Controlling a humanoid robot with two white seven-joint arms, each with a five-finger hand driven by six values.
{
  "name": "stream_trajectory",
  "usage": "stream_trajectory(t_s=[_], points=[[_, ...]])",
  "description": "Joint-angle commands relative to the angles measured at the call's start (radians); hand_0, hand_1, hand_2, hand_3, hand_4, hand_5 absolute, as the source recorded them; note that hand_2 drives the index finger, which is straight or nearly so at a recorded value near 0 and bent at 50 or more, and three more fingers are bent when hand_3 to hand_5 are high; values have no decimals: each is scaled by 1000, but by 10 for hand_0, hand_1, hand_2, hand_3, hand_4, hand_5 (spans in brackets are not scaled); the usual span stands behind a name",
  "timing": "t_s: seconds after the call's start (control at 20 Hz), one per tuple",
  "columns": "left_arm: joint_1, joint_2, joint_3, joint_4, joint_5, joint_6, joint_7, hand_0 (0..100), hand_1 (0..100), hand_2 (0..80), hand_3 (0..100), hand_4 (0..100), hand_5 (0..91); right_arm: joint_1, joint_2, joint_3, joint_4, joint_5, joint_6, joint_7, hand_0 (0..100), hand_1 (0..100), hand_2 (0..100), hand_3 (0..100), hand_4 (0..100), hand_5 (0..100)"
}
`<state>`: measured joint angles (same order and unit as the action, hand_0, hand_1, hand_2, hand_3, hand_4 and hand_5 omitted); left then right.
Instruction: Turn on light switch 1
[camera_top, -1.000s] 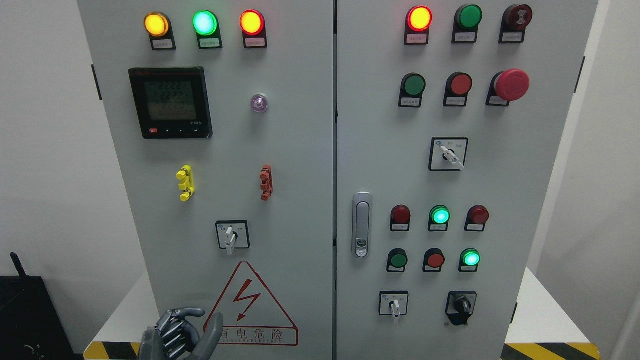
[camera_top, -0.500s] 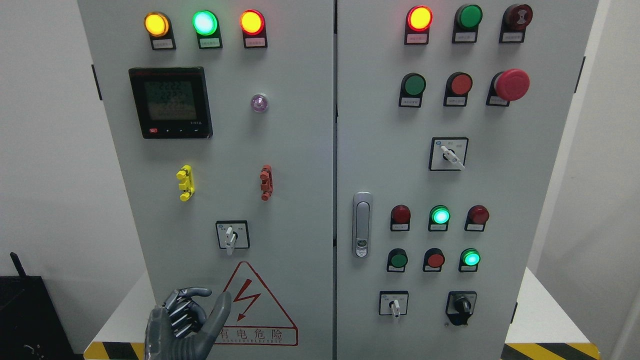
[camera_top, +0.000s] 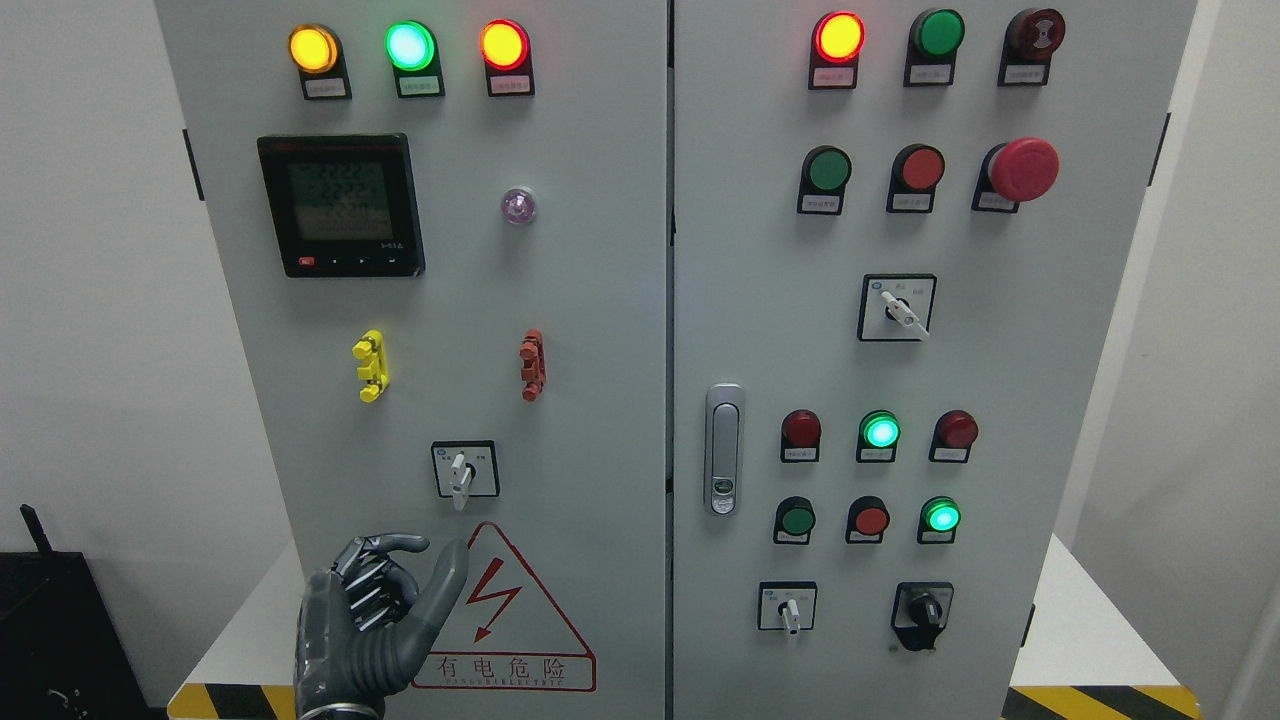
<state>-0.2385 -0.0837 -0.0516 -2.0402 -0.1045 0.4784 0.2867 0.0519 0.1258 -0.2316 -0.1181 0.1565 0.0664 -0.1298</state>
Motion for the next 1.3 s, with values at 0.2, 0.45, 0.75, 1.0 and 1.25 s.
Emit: stream_trajectory(t_s=[0.2,0.45,0.75,1.0,1.25], points=[[-57,-8,7,28,-30,22,-1,99,703,514,921,933,883,0,0,0,0,0,0,-1,307,0,0,0,0,0],[-70,-8,6,37,-34,28,-1,108,705,515,921,932,883,-1,0,0,0,0,0,-1,308,0,0,0,0,0],[-85,-16,3,52,-32,55,-1,116,705,517,921,931,883,-1,0,0,0,0,0,-1,308,0,0,0,0,0],[-97,-16,3,60,-34,61,-1,121,701,518,921,932,883,-1,0,0,0,0,0,-1,307,0,0,0,0,0],[-105,-24,3,64,-34,72,-1,122,694,519,920,932,883,0,0,-2,0,0,0,-1,307,0,0,0,0,0]])
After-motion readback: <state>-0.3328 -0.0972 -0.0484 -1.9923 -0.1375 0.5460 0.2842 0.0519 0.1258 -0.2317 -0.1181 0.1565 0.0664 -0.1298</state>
